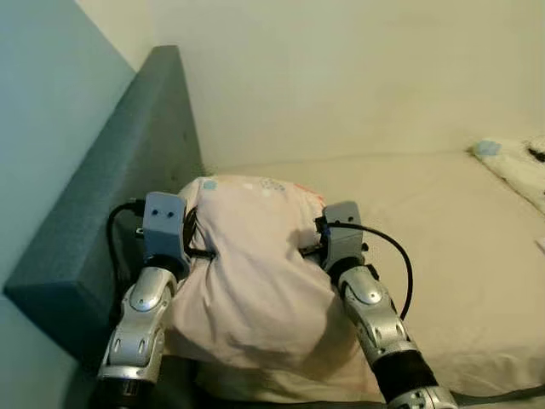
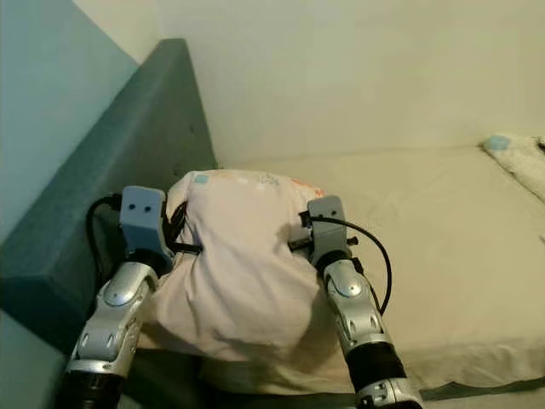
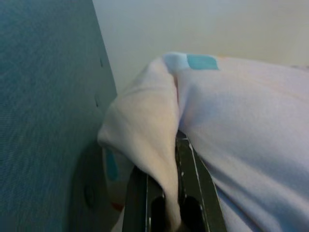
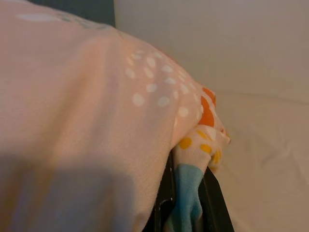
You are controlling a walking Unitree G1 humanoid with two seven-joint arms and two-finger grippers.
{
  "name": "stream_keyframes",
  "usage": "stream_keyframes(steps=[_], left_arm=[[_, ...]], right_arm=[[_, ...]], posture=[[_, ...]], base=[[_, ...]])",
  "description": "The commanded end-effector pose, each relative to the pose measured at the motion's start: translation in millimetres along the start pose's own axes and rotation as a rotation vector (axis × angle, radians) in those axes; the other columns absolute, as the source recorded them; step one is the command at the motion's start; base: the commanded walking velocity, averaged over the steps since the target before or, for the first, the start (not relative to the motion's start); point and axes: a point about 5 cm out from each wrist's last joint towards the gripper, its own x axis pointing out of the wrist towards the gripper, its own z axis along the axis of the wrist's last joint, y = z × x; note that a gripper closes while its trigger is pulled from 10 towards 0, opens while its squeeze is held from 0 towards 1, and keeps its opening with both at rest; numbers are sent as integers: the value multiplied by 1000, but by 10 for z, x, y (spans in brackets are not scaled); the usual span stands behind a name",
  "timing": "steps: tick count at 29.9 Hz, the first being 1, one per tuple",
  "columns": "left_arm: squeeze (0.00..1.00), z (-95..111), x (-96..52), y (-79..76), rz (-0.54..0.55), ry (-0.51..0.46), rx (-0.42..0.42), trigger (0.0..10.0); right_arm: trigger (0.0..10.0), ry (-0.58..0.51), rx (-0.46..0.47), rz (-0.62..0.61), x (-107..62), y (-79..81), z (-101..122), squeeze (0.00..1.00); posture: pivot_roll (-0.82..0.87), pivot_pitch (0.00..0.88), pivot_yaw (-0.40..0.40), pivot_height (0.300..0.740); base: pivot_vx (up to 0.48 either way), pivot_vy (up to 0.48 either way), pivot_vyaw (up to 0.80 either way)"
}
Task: Clean up the room
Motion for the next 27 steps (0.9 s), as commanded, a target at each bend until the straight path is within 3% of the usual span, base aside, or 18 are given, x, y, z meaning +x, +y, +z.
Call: stream_keyframes(steps=[1, 7, 13, 27], left_arm=[[0, 80, 4, -56, -26, -49, 1, 10000], [0, 70, 0, -94, -47, -35, 10, 10000], [0, 62, 5, -111, -54, -25, 30, 10000], [0, 33, 8, -106, -53, -10, 20, 10000]], right_arm=[[10000, -80, 1, 41, 31, 101, 136, 0], [10000, -77, 4, 36, 26, 93, 125, 0], [10000, -75, 5, 36, 22, 100, 121, 0], [10000, -71, 10, 33, 19, 93, 108, 0]], posture=[[-31, 72, 55, 740], [-31, 72, 55, 740], [-29, 74, 58, 740], [-27, 76, 61, 740]], base=[[0, 0, 0], [0, 0, 0], [0, -480, 0], [0, 0, 0]])
